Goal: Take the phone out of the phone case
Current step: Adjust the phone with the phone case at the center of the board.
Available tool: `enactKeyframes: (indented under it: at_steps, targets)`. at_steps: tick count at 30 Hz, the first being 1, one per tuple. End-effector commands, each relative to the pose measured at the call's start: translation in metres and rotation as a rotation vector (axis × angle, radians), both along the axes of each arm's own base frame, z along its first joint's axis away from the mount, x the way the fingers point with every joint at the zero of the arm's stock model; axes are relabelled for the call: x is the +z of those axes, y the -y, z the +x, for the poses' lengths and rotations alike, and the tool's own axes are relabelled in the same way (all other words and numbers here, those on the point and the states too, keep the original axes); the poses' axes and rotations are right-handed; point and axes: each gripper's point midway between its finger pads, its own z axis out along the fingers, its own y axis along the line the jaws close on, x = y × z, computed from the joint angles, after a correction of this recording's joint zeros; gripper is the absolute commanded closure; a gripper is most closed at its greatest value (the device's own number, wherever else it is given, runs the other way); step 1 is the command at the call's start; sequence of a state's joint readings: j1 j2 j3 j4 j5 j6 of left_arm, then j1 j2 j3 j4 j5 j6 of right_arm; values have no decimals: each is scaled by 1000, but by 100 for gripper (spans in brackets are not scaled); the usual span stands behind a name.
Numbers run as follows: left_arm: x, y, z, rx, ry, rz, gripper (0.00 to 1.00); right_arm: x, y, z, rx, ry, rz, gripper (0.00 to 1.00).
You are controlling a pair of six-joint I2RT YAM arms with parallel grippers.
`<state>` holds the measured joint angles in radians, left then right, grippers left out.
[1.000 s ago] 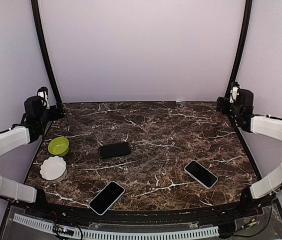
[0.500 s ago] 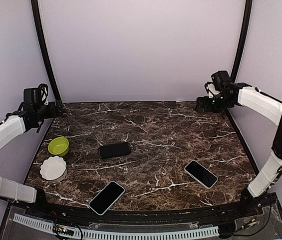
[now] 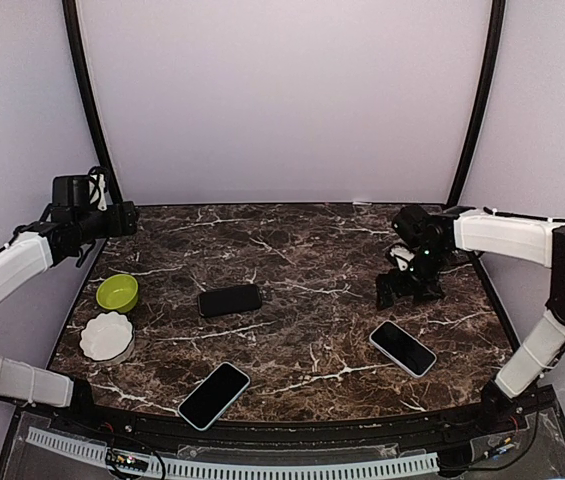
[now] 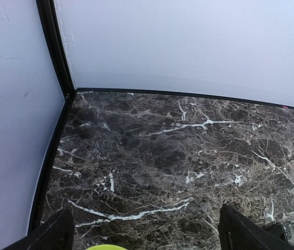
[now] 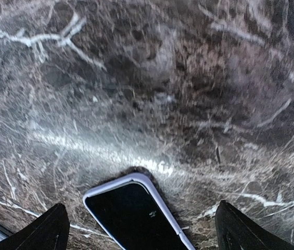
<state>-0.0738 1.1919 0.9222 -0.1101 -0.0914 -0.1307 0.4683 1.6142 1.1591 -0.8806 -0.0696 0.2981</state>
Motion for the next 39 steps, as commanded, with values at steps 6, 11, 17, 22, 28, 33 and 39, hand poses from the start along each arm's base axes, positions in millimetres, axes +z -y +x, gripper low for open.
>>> enactKeyframes:
  at_steps: [6, 11, 17, 22, 28, 33, 39]
  targets:
    - [22, 15, -4, -60, 48, 13, 1, -28, 3, -38, -34, -15, 6, 1]
    - [22, 17, -5, -67, 50, 16, 2, -41, -4, -53, 7, -52, 30, 1]
    - [22, 18, -6, -71, 52, 15, 2, -49, -11, -69, 32, -86, 73, 1]
    - [24, 19, -6, -78, 58, 11, 2, -47, -21, -80, 68, -101, 90, 1]
    - [27, 20, -8, -82, 64, 8, 2, -45, -34, -95, 85, -144, 86, 1]
    - [27, 21, -10, -88, 66, 3, 2, -42, -38, -106, 155, -146, 13, 2]
    - [31, 24, -11, -100, 73, -3, 2, -48, -41, -127, 330, -142, -128, 1]
